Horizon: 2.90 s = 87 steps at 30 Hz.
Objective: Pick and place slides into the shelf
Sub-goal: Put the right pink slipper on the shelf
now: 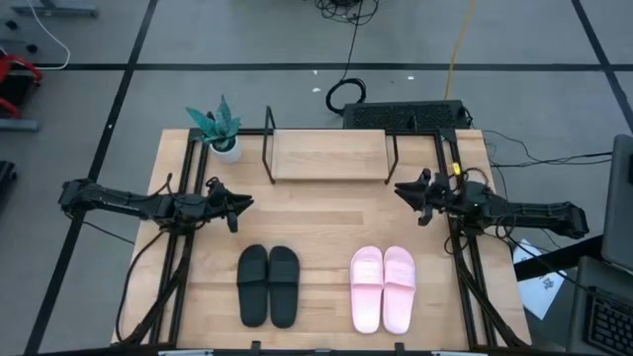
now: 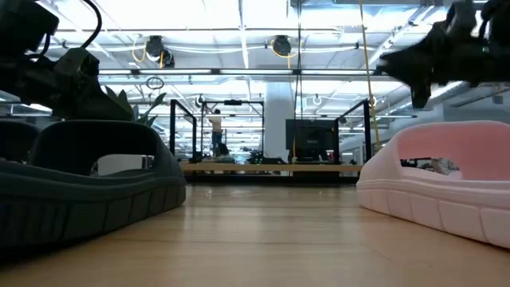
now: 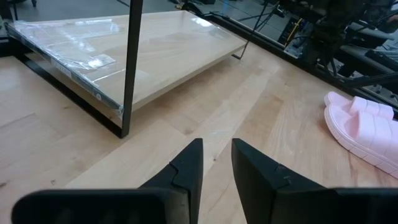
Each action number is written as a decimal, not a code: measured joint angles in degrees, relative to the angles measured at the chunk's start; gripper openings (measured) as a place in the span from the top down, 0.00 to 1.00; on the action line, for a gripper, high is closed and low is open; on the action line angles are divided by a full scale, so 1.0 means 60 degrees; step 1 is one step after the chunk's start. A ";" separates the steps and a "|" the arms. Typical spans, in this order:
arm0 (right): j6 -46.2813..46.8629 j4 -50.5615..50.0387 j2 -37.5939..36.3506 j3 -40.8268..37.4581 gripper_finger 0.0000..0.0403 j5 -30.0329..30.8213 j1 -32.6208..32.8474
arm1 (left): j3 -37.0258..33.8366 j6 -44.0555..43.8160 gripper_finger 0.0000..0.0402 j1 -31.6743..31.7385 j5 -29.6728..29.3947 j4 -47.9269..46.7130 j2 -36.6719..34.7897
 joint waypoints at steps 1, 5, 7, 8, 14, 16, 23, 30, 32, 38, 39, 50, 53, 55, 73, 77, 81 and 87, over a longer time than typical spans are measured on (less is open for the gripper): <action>0.0239 0.0470 0.0001 0.0000 0.77 0.0011 0.0000 | 0.0000 0.0005 0.78 0.0000 0.0000 -0.0001 -0.0002; 0.0897 0.2069 0.0000 0.0000 0.77 -0.0005 0.0000 | 0.0000 0.0574 0.78 -0.0003 -0.0235 0.0113 0.0001; 0.1267 0.2615 0.0000 0.0000 0.77 -0.0001 0.0004 | 0.0000 0.0918 0.78 -0.0001 -0.0359 0.0245 -0.0001; 0.1412 0.2752 0.0000 0.0000 0.77 -0.0001 0.0004 | 0.0000 0.1006 0.78 -0.0003 -0.0355 0.0313 0.0000; 0.1780 0.4020 0.0201 0.0064 0.77 0.0004 0.0005 | 0.0000 0.0770 0.78 0.0001 -0.0361 0.1176 0.0001; 0.1673 0.4682 0.0391 0.0368 0.77 -0.0298 0.0006 | 0.0000 0.1079 0.78 0.0001 -0.0375 0.1681 -0.0004; 0.0539 0.3451 0.2546 0.3922 0.77 -0.1986 0.1031 | 0.0000 0.2069 0.78 0.0001 0.0530 0.3980 -0.0012; -0.0027 -0.0745 0.6022 0.8676 0.77 -0.2005 0.3611 | 0.0004 0.2437 0.78 0.0001 0.1269 0.4935 -0.0174; -0.0074 -0.1687 0.6832 0.9807 0.77 -0.1514 0.4415 | 0.0005 0.2463 0.78 0.0001 0.1411 0.4946 -0.0188; -0.0160 -0.3415 0.8289 1.2461 0.77 0.0652 0.7023 | 0.0005 0.1840 0.78 0.0001 0.2186 0.4895 -0.0184; 0.0070 -0.3731 0.8442 1.2720 0.77 0.1172 0.7488 | 0.0004 0.1736 0.78 0.0001 0.2450 0.4898 -0.0184; 0.6792 -0.7225 1.0009 1.3096 0.77 0.4480 1.1096 | 0.0004 0.0816 0.78 -0.0003 0.4117 0.4880 -0.0181; 0.9036 -0.8269 1.0573 1.3081 0.77 0.4473 1.1736 | 0.0005 0.0454 0.78 -0.0003 0.3677 0.4880 -0.0181; 1.0158 -0.8713 1.0942 1.3081 0.77 0.4472 1.2140 | 0.0007 0.0248 0.78 -0.0003 0.3290 0.4884 -0.0181; 1.2606 -1.6925 1.1442 1.3092 0.77 0.4486 1.1763 | 0.0007 -0.0551 0.78 -0.0003 0.2760 0.4885 -0.0170; 1.1612 -1.7382 1.1132 1.3092 0.77 0.4452 1.1186 | 0.0007 -0.0583 0.78 -0.0003 0.3048 0.4861 -0.0170; 1.0691 -1.6872 1.1047 1.3092 0.77 0.3659 1.0529 | 0.0007 -0.0583 0.78 -0.0003 0.3089 0.4523 -0.0170; 0.9173 -1.5539 1.1724 1.3092 0.77 0.1480 0.9624 | 0.0007 -0.0549 0.78 0.0000 0.3089 0.3550 -0.0170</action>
